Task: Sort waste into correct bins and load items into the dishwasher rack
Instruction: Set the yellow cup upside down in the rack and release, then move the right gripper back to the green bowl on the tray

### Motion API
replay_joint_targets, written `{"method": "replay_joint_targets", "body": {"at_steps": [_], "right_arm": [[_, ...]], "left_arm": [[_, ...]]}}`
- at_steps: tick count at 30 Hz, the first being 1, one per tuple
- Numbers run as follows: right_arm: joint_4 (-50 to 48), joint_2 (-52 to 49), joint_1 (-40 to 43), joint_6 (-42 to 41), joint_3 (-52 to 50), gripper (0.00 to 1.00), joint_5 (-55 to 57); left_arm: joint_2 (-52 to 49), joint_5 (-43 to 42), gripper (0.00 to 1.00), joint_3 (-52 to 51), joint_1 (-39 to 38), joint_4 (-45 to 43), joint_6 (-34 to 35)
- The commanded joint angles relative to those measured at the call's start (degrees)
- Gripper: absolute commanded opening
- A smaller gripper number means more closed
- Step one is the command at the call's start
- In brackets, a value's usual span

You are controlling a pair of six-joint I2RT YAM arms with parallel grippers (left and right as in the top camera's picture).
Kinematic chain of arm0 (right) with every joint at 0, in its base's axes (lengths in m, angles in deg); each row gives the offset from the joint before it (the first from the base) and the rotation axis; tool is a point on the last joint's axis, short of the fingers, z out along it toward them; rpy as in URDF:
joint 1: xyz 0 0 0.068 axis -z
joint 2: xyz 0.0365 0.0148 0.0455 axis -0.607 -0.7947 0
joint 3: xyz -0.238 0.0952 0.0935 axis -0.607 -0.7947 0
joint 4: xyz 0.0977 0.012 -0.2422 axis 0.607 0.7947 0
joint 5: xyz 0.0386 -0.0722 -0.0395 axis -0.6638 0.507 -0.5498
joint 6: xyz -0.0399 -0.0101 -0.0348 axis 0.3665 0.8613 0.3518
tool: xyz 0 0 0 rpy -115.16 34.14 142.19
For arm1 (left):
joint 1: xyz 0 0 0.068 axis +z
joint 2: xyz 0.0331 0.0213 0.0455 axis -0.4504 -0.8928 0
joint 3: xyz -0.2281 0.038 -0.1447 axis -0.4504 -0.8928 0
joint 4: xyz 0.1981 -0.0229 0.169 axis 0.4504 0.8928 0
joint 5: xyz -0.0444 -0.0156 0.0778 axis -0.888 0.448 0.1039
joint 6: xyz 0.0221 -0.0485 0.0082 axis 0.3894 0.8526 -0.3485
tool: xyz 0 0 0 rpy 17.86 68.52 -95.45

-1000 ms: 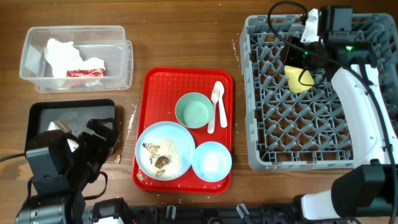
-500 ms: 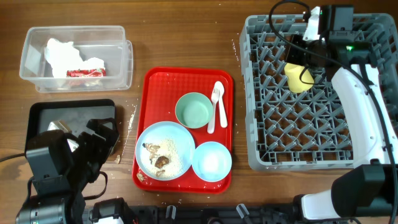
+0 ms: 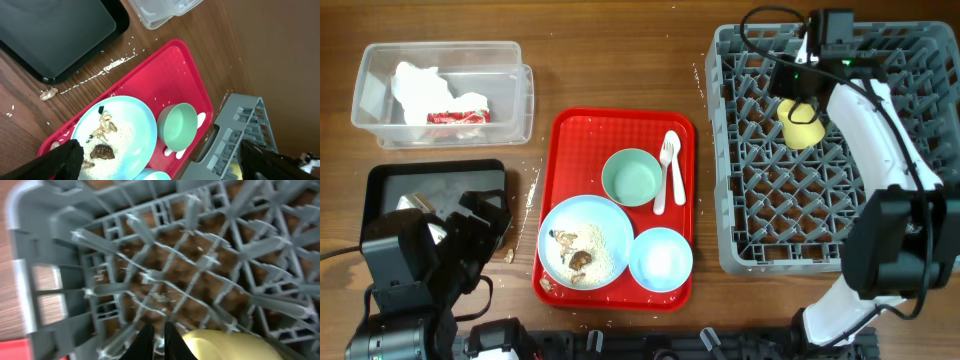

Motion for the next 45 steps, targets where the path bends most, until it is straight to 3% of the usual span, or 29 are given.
{"method": "replay_joint_targets", "body": {"at_steps": [1,7,21,27,30,32,34,36,40,44,45], "right_arm": [[2.1,-1.7,-0.3,-3.1,-0.2,0.1,6.8],[8.5,-1.4,0.1,-5.4,0.0,0.05,8.3],[24.4,3.8,0.0,-14.3,0.8,0.04,15.9],[24.1,13.3,-0.1,-10.2,0.8,0.04,4.0],[22.1,17.9,-0.1,-3.7,0.8,0.17,-9.7],[20.5,20.0,-0.5,4.0,0.8,0.33,-26.1],[19.8,20.3,-2.1,8.5,0.8,0.57,-36.1],[19.5,20.1,-5.9,9.9,0.5,0.82,-37.6],[18.2,18.6,-16.8,7.7,0.0,0.94,-28.8],[13.3,15.1,-27.7,0.3,-0.1,0.94,-18.8],[10.5,12.7,-32.4,-1.6,-0.1,0.89,-17.1]], "left_arm": [[0.1,-0.6,1.0,0.0,0.1,-0.2,-0.5],[0.1,-0.6,1.0,0.0,0.1,-0.2,-0.5],[0.1,-0.6,1.0,0.0,0.1,-0.2,-0.5],[0.1,-0.6,1.0,0.0,0.1,-0.2,-0.5],[0.1,-0.6,1.0,0.0,0.1,-0.2,-0.5],[0.1,-0.6,1.0,0.0,0.1,-0.2,-0.5],[0.1,-0.6,1.0,0.0,0.1,-0.2,-0.5],[0.1,-0.6,1.0,0.0,0.1,-0.2,-0.5],[0.1,-0.6,1.0,0.0,0.1,-0.2,-0.5],[0.1,-0.6,1.0,0.0,0.1,-0.2,-0.5],[0.1,-0.6,1.0,0.0,0.1,-0.2,-0.5]]}}
